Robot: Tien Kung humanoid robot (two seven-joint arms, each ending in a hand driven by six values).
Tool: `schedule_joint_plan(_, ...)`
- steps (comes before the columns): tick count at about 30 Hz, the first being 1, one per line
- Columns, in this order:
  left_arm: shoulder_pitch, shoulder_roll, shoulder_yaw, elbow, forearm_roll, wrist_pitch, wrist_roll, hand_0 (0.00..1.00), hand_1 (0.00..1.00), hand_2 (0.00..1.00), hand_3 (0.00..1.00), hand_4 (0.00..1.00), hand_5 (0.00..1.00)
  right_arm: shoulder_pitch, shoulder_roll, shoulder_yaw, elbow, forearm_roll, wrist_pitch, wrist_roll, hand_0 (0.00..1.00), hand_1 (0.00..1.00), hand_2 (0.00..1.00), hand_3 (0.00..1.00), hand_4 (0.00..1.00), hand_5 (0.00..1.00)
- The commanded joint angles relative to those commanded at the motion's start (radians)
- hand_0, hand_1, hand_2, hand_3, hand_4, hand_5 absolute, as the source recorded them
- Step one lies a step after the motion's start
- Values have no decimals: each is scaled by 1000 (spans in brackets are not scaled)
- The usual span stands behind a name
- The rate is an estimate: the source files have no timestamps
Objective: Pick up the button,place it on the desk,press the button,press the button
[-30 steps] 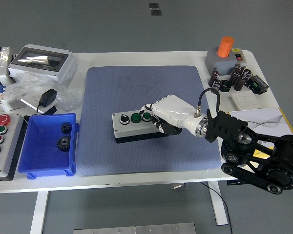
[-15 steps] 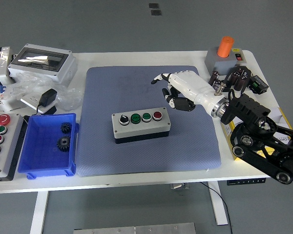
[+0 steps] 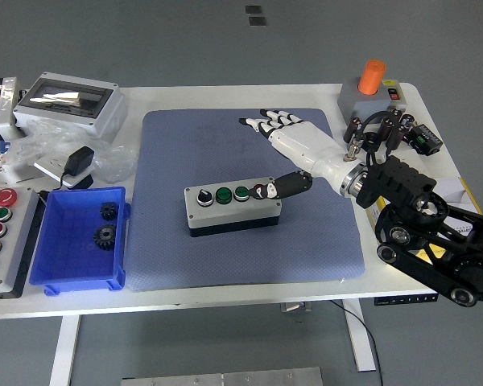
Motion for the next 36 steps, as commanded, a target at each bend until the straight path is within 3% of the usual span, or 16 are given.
schedule_joint_plan(8,-3,0,-3,0,6,-1,0,729,733,604,636,627,232,30,32,-95,-58,-44,54,-57,998,998,998,998,998,451)
schedule_joint_plan(21,0,6,-15,0,16,1,5,728,732,605,638,630,230,16,23,-127,-64,-151,-29,-51,998,998,998,998,998,449)
schedule_joint_plan(36,-2,22,-39,0,47,0,7,728,733,608,644,654,242,52,41,-219,-115,-178,6,-64,981,998,998,998,998,404)
